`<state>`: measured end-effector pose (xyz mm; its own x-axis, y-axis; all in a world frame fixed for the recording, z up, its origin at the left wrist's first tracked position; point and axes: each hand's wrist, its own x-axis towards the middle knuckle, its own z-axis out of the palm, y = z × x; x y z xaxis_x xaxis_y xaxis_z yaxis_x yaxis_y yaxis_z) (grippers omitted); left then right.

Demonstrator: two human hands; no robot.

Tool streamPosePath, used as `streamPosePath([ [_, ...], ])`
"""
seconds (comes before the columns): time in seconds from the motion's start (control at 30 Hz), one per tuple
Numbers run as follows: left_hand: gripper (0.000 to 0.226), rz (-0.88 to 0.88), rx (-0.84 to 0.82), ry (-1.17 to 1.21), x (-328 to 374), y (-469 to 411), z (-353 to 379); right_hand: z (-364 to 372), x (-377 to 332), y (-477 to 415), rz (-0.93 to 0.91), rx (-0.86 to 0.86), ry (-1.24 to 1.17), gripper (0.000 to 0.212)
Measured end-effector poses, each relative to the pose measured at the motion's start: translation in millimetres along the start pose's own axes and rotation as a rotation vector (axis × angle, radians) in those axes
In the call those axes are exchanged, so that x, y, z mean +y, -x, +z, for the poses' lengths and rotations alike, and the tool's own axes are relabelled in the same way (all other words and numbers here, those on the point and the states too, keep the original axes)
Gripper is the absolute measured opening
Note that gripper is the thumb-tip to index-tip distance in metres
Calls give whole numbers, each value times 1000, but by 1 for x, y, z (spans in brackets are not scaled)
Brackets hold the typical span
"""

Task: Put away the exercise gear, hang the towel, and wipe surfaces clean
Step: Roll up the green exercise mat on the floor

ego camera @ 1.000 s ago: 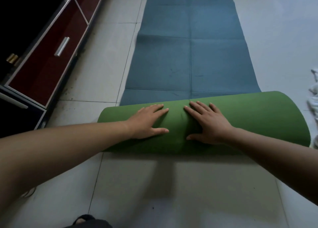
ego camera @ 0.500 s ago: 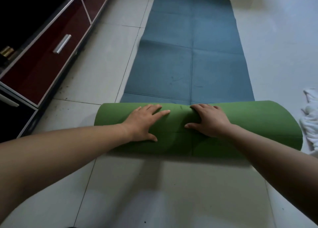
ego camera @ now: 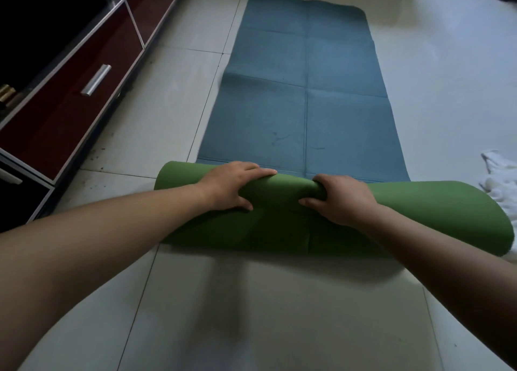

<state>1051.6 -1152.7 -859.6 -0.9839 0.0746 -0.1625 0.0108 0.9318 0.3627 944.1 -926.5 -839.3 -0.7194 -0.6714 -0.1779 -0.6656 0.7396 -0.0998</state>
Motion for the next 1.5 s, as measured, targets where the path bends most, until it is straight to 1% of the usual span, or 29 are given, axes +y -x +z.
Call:
streamPosePath([
  [0.13,90,67,-90,-42,2,-25,-10,-3,14,1,109,-53,-93,48],
  [0.2,91,73,-123,-94,3,-32,-9,-2,18,-2,140,-71,-107,55],
  [0.27,90,42,-137,-106,-1,-31,-3,4,19,-6,131,-26,-78,66],
  [0.33,83,10,-118,-64,-8,-27,3,11,17,-8,96,73,-71,68],
  [0.4,77,-4,-98,-36,-14,-25,4,16,15,-4,40,134,-72,63],
  [0.47,75,-5,-110,-56,-13,-23,5,22,15,3,-16,112,-59,64],
  [0.53,72,-8,-117,-108,-10,-22,8,28,17,8,-44,44,-32,68],
  [0.6,67,-20,-68,-141,-7,-20,12,31,23,4,-55,21,-11,70],
  [0.7,58,-43,24,-139,-2,-13,19,31,31,-12,-31,36,-18,70],
  [0.77,61,-32,22,-169,5,-9,21,29,31,-24,16,50,-15,70],
  [0.83,74,-17,-14,-232,10,-6,24,25,29,-30,69,101,-48,66],
  [0.87,81,-22,-38,-255,11,-6,25,24,26,-30,74,133,-73,63],
  [0.93,88,-45,-75,-263,11,-8,25,22,21,-23,23,165,-99,57],
  [1.0,88,-57,-87,-260,8,-13,22,25,15,-9,-54,142,-82,59],
  [1.17,85,-60,-44,-263,6,-21,19,36,18,12,-149,12,62,93],
  [1.23,83,-67,-40,-253,7,-19,20,37,21,10,-157,-11,97,100],
  [1.3,80,-78,-29,-234,9,-17,22,37,22,8,-154,-12,95,102],
  [1.4,76,-85,-3,-207,9,-14,20,33,22,2,-154,-2,104,100],
  [1.5,80,-89,14,-200,5,-11,16,27,23,-5,-141,22,91,96],
])
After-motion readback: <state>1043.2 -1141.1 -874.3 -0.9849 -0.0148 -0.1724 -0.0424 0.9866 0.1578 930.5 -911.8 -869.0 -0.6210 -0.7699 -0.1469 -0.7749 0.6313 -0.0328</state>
